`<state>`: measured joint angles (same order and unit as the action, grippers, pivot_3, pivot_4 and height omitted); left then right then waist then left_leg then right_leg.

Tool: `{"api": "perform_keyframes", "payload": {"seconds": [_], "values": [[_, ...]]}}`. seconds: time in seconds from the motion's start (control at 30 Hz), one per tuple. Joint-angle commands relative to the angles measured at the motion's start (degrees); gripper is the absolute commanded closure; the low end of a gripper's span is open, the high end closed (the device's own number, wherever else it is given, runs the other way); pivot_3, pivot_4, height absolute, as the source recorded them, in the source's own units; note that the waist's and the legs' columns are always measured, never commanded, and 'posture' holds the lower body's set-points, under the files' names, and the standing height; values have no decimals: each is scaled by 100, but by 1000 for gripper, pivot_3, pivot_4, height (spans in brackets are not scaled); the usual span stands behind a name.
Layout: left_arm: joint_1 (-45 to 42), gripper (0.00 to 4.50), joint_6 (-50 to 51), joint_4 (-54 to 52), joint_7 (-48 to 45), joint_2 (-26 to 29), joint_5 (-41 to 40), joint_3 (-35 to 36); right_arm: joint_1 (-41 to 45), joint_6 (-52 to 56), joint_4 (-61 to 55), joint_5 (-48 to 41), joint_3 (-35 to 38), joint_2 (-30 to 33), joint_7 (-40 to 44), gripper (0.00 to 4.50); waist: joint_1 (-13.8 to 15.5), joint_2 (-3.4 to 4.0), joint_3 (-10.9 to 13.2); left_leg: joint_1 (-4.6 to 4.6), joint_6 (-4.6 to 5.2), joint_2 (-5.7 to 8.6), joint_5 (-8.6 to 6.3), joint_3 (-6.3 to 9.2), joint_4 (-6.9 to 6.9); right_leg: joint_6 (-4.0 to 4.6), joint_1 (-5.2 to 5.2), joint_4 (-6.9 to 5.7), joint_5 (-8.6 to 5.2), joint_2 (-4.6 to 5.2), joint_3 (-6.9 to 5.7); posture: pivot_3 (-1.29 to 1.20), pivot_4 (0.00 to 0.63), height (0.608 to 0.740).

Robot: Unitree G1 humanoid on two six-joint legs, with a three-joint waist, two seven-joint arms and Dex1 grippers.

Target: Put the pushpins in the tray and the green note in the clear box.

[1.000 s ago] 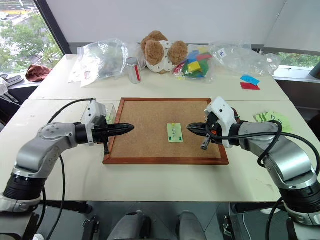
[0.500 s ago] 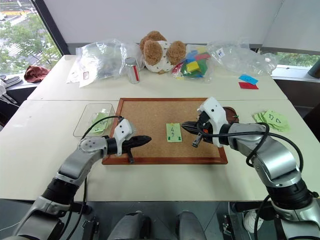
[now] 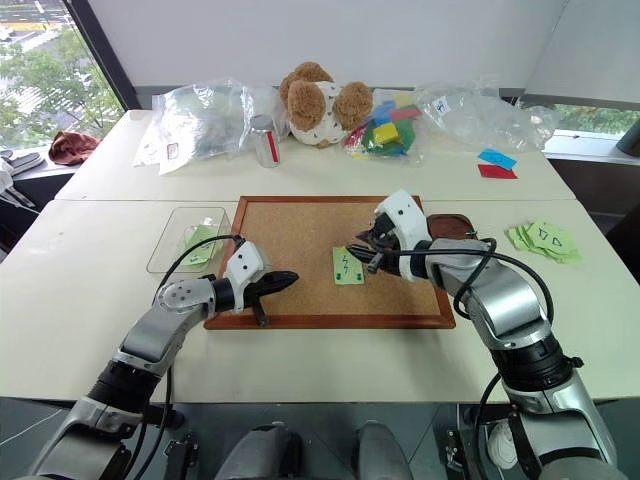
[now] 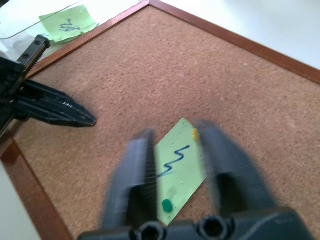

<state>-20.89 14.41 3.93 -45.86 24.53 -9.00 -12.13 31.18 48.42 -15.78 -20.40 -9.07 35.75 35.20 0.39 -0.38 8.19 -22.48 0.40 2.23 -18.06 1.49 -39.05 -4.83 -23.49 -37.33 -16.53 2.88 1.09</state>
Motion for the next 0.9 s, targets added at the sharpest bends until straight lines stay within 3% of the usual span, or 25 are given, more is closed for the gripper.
{"api": "perform_keyframes", "payload": {"seconds": [0.03,0.5,0.6,0.9], "values": [[87,4500,60,-36,24,44,37,67,228,-150,116,168,-66,-128,-3,1617,-3,0,0,1,0,0,0,0,0,0,0,-1,0,0,0,0,150,740],[142,4500,63,-102,-8,105,60,60,649,-970,1780,790,-376,-992,12,1617,-45,0,-1,2,-24,1,14,0,1,0,-1,-5,0,-1,-1,0,150,740],[167,4500,100,-161,6,124,53,78,688,-1116,1999,904,-393,-1073,58,2833,-83,1,-1,1,-26,1,15,0,1,0,-1,-5,0,-1,-1,0,150,740],[236,4500,166,-281,79,123,51,99,746,-1351,2438,1133,-402,-1225,228,2833,-116,1,0,3,-23,1,13,0,2,0,-5,-14,0,-2,-1,0,150,740]]}}
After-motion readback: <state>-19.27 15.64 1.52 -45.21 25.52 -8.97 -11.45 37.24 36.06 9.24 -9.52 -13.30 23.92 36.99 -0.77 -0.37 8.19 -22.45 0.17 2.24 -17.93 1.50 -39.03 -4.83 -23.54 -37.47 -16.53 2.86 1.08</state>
